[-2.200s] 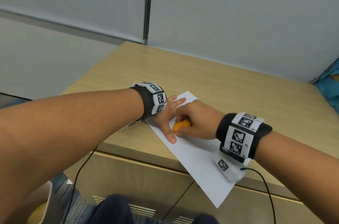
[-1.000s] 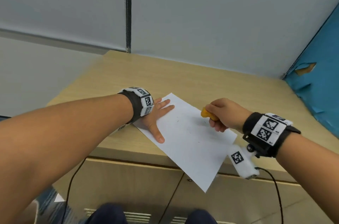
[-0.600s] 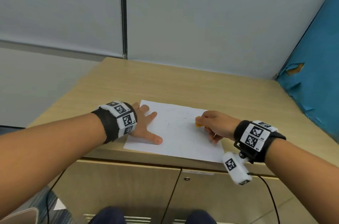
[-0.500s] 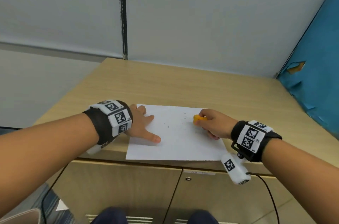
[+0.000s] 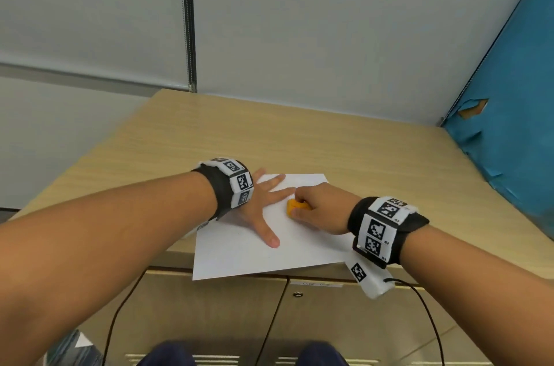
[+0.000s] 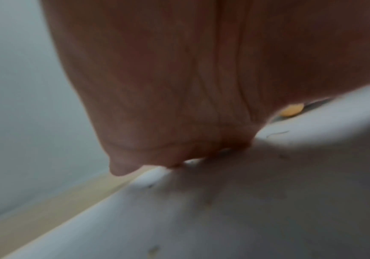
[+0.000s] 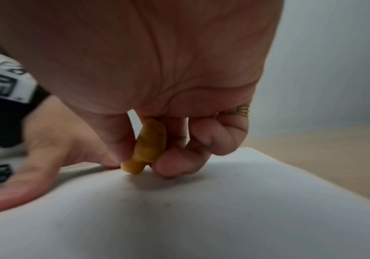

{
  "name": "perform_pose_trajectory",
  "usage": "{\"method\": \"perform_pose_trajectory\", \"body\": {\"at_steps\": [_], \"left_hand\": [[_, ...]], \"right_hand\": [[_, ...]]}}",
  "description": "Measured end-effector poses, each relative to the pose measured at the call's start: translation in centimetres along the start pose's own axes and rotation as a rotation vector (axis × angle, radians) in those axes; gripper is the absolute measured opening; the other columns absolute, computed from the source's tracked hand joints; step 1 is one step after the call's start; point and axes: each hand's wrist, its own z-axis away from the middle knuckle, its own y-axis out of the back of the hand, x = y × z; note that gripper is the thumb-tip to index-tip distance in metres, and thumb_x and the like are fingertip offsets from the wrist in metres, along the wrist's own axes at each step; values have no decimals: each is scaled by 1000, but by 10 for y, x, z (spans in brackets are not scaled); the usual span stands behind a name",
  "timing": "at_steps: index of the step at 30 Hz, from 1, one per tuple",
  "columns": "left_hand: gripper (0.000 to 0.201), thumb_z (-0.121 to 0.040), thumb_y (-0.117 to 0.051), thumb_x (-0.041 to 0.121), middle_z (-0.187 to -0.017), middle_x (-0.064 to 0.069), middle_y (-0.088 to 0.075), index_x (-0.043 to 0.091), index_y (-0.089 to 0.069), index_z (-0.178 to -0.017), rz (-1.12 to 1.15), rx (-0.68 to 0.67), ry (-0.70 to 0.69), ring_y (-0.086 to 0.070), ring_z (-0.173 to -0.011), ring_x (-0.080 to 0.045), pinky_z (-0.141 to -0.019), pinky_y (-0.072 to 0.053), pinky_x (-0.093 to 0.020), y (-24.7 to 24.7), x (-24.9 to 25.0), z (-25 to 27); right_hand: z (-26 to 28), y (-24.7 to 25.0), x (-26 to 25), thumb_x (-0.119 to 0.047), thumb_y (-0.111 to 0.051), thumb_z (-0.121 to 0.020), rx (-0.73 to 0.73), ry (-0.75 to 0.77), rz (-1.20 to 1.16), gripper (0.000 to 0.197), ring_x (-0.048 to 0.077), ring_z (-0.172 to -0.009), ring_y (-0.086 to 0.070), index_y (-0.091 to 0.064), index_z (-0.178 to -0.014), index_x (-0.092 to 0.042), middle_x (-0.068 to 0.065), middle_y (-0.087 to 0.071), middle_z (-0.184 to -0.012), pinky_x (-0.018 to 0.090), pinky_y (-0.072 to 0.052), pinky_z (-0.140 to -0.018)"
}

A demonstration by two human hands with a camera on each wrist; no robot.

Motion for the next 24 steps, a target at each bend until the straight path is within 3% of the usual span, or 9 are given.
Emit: {"method": "perform_pose_trajectory", "body": {"at_steps": [3, 6, 11, 13, 16, 19, 22, 24], "left_hand": [[135, -45, -49, 101, -155, 9, 41, 50, 22, -148, -3, -27, 32, 32, -145, -35, -112, 4, -73, 0, -4, -4], [138, -41, -47, 103, -154, 8, 43, 49, 17, -150, -3, -42, 55, 34, -144, -34, -113, 0, -71, -1, -4, -6], [140, -43, -52, 100, -155, 4, 41, 49, 28, -145, 27, -37, 27, 34, -143, -38, -113, 3, -71, 0, -5, -7], [142, -41, -55, 98, -155, 3, 42, 48, 27, -146, 10, -48, 19, 34, -142, -39, -113, 2, -71, 1, -6, -7], [139, -48, -60, 95, -152, 4, 46, 44, 20, -151, -20, -81, 32, 36, -142, -36, -114, 0, -70, 3, -6, -5], [140, -47, -59, 96, -154, 3, 43, 46, 23, -149, -17, -60, 22, 33, -143, -39, -114, -1, -70, 2, -5, -3], [140, -46, -58, 96, -156, 1, 40, 48, 29, -145, 8, -42, 12, 32, -143, -41, -113, 2, -71, 0, -4, -1], [137, -53, -56, 95, -158, -1, 38, 43, 30, -147, 4, -41, 5, 31, -144, -38, -113, 4, -69, -3, -3, 3]], "right_hand": [[-5, -3, -17, -43, -51, -101, 6, 90, 44, 31, 20, -83, -58, -61, -117, -19, 1, -64, -95, 37, -49, -77], [-13, -5, -26, -47, -47, -100, -7, 143, 121, 36, 18, -84, -59, -61, -126, -26, -1, -67, -98, 36, -48, -75], [-31, 19, -7, -44, -39, -100, 55, -42, 355, 39, 27, -80, -60, -64, -104, -14, 5, -62, -89, 35, -48, -67], [-29, 13, -15, -42, -40, -99, 47, 2, 344, 37, 27, -80, -61, -65, -103, -15, 3, -59, -84, 35, -48, -67], [-17, -9, -34, -44, -43, -97, 4, 188, 235, 31, 21, -81, -63, -65, -108, -25, 0, -68, -92, 38, -54, -73], [-23, 0, -25, -49, -42, -96, 3, 121, 234, 33, 22, -83, -62, -64, -110, -29, -4, -62, -86, 37, -51, -72], [-34, 14, -5, -46, -44, -97, 22, -9, 280, 34, 25, -76, -60, -58, -82, -19, 0, -58, -78, 35, -49, -66], [-40, 14, -3, -43, -44, -98, 11, -20, 243, 37, 24, -71, -58, -53, -72, -18, 3, -59, -76, 36, -48, -66]]}}
